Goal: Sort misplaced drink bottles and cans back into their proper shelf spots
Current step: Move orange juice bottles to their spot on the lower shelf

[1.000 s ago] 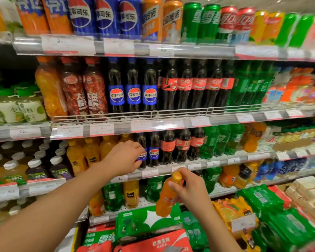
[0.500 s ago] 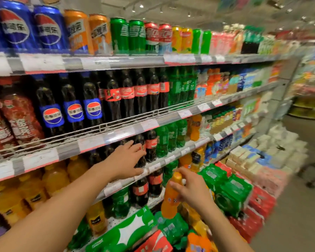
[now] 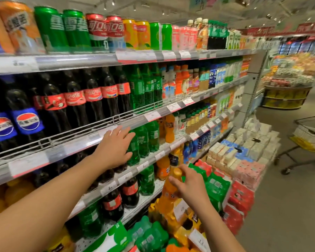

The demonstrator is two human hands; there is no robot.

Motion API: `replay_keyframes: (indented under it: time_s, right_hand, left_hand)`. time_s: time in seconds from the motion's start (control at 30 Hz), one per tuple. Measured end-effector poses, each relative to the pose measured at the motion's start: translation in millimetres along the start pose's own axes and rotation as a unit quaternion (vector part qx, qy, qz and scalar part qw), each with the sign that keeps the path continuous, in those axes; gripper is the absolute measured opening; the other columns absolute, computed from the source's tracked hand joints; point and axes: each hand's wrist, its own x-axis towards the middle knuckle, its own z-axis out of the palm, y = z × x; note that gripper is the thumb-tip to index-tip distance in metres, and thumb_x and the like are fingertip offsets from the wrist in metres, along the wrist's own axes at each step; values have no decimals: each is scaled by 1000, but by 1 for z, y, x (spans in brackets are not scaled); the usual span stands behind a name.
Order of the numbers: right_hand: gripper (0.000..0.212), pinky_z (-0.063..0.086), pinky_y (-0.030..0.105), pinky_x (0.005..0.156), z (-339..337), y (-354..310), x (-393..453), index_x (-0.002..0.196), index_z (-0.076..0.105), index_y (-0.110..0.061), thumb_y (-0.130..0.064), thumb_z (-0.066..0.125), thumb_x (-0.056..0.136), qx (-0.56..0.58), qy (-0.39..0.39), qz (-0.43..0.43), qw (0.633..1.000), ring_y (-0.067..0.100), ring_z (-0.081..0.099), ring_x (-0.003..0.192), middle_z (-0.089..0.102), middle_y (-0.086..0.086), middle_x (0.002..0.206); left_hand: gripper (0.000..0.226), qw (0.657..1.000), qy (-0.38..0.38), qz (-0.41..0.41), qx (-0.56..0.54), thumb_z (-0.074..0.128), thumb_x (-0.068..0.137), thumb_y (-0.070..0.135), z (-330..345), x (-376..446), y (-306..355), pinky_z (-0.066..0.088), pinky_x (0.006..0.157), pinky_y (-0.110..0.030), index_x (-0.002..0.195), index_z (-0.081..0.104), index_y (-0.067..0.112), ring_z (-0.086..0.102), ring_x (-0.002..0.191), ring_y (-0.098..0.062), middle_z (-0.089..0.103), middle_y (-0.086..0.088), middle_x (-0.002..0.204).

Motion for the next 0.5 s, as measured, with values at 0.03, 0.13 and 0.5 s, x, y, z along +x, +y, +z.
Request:
replay_keyframes:
  time_s: [0.03, 0.13, 0.5]
  right_hand:
    - [26, 57, 45, 73, -3, 10, 12, 108, 62, -28, -45, 74, 92, 5, -3, -3, 1000, 19, 68, 71, 68, -4, 89]
    - [32, 55, 42, 81, -16, 40, 57, 114, 64, -26, -46, 74, 92, 10, -20, -12, 1000, 15, 66, 84, 70, -5, 95]
    - [23, 52, 41, 72, -36, 119, 222, 103, 64, -25, -43, 73, 93, 46, -12, -39, 998, 12, 63, 78, 68, -7, 86]
  left_hand:
    - [76, 1000, 2, -6, 8, 51, 96, 53, 2, 15, 0, 24, 121, -52, 159, 23, 21, 16, 153, -33, 20, -6, 167]
    - [70, 999, 11, -24, 26, 59, 92, 46, 9, 53, 1, 35, 115, -51, 152, 39, 17, 33, 146, -34, 38, -9, 159]
    - [66, 974, 105, -202, -4, 46, 80, 47, 80, 98, 28, 32, 110, -55, 134, 59, 11, 53, 121, -38, 58, -9, 139]
